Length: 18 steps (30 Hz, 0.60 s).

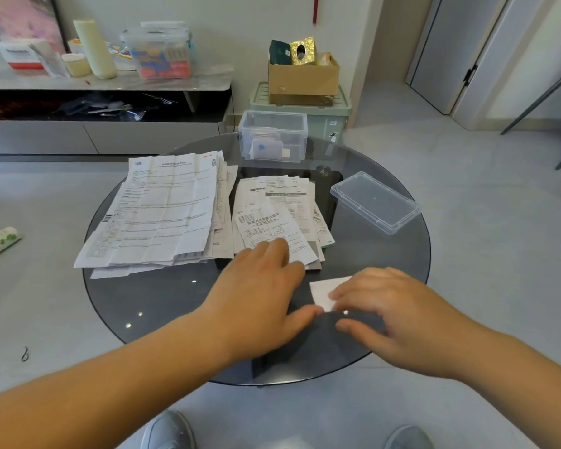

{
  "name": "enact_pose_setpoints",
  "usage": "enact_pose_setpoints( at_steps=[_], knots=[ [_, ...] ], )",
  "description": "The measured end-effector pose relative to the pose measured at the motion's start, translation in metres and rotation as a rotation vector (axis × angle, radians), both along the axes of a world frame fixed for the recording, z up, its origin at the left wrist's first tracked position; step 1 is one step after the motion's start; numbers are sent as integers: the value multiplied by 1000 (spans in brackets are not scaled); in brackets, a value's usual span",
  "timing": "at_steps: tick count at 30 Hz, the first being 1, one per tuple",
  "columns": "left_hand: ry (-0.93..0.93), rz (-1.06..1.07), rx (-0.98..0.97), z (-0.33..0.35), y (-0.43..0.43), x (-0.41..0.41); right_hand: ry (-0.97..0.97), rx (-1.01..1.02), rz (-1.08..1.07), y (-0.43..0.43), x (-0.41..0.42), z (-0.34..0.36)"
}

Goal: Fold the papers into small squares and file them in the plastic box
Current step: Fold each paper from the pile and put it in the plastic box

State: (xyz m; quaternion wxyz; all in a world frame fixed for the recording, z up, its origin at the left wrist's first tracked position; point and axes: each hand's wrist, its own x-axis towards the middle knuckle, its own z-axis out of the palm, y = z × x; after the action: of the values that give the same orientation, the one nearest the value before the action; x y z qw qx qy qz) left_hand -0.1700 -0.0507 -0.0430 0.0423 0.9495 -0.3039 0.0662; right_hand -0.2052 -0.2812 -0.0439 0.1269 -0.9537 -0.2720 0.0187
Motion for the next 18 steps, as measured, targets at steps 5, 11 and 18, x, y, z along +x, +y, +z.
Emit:
enact_pose_setpoints(
  at_steps=[5, 11, 18],
  knots=[
    [-25, 32, -30, -2, 17, 19, -143, -4, -181, -28, 12, -6],
    [32, 39, -4, -1, 23, 26, -84, 88, -260, -24, 24, -11],
    [47, -20, -22, -2, 29, 26, -244, 201, -176, 2, 21, -3]
  ],
)
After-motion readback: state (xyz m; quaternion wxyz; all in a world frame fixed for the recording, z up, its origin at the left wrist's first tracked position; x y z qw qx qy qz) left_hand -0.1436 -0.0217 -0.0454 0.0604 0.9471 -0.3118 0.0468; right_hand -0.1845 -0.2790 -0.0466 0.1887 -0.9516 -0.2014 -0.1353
